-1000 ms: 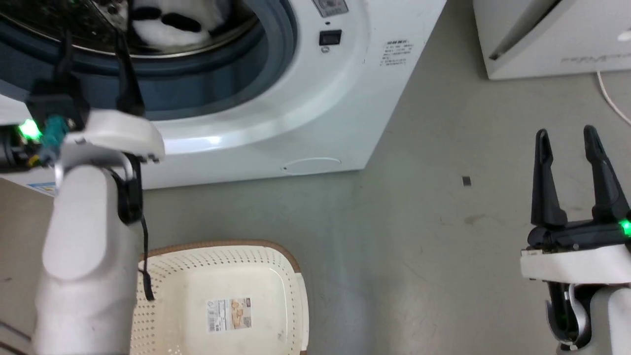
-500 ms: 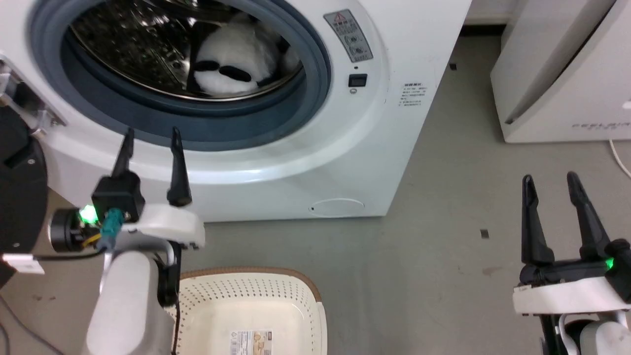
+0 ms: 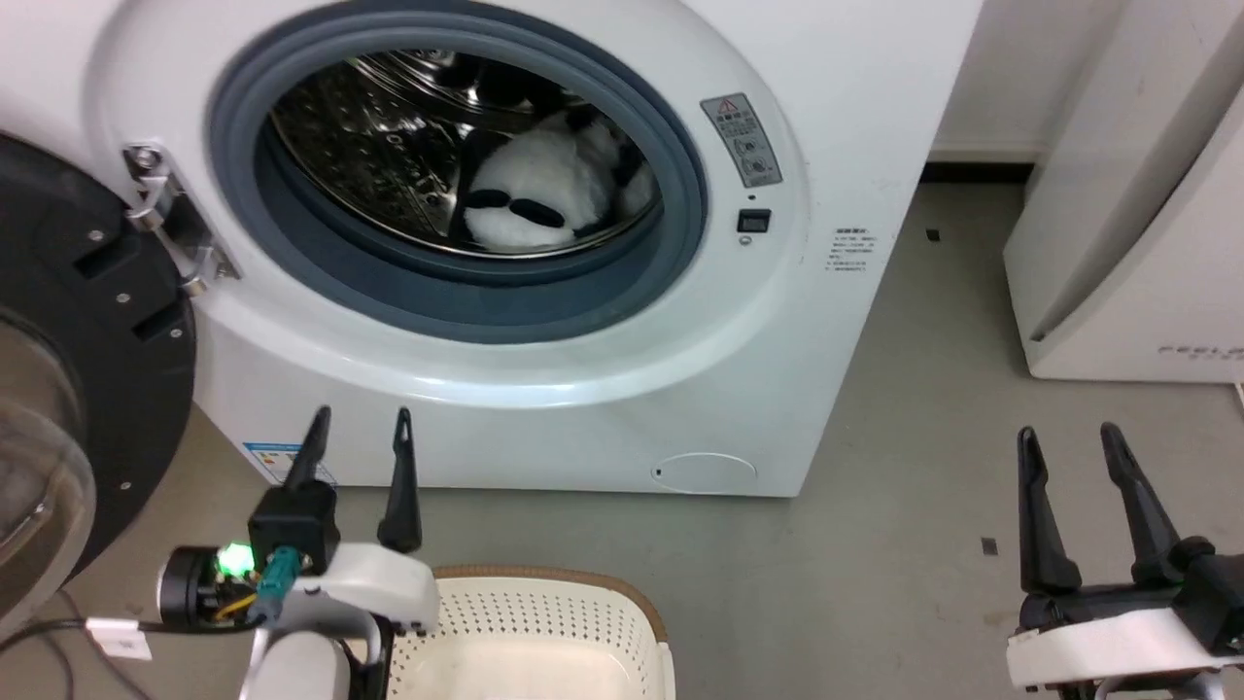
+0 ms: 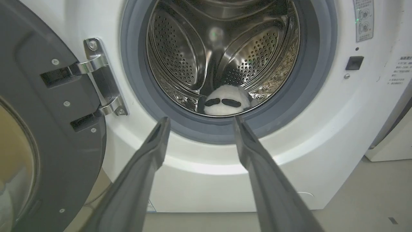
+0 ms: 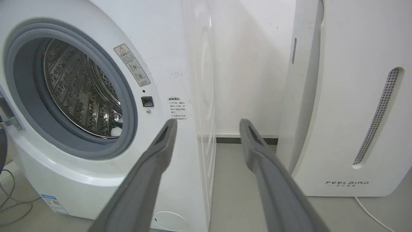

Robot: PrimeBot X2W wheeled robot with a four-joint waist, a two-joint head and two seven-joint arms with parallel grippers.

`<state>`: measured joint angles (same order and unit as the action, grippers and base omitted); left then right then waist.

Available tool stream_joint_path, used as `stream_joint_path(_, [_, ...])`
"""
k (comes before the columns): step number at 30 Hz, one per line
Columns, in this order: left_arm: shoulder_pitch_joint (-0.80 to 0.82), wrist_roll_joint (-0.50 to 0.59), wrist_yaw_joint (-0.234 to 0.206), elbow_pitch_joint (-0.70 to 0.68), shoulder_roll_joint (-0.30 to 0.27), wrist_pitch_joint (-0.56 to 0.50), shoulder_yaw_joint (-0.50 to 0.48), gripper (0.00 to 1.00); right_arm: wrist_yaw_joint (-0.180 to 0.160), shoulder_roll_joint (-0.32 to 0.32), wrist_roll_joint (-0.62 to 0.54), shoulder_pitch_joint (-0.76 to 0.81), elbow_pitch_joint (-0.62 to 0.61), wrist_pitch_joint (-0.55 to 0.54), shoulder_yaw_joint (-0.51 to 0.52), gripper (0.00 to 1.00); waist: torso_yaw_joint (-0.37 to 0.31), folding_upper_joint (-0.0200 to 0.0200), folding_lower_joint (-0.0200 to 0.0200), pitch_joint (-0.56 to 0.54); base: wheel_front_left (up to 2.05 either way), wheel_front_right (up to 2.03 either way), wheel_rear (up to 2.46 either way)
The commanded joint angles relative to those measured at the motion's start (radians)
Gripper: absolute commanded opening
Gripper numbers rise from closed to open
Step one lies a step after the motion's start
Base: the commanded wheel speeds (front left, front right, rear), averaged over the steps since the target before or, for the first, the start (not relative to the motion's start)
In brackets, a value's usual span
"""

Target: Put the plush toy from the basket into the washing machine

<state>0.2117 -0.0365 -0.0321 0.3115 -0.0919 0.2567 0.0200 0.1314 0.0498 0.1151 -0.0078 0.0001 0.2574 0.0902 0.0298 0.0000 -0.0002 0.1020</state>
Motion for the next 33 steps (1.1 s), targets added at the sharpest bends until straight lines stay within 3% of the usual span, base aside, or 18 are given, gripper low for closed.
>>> stream_joint_path(1, [-0.021,0.007,0.001,-0.007,0.004,0.005,0.003,1.00,-0.001,0.000,-0.010,0.020,0.006,0.004,0.000,1.00,0.015,0.0000,0.0002,-0.015,0.00,0.00,0.00])
stream_joint_path(8, [-0.074,0.003,0.002,-0.010,0.016,0.005,0.012,1.00,-0.001,0.000,-0.009,0.043,0.014,0.004,0.004,1.00,0.029,0.0000,0.0002,-0.038,0.00,0.00,0.00])
stream_joint_path(9, [-0.069,-0.001,0.001,-0.006,0.016,0.000,0.010,0.00,0.000,0.000,-0.010,0.028,0.011,0.000,0.002,0.00,0.029,0.0000,0.0002,-0.038,0.00,0.00,0.00])
stream_joint_path(33, [-0.092,0.005,0.006,-0.054,0.021,-0.043,0.004,0.00,0.000,0.000,-0.027,0.024,0.009,-0.042,-0.013,0.00,0.020,0.0000,0.0002,-0.049,0.00,0.00,0.00])
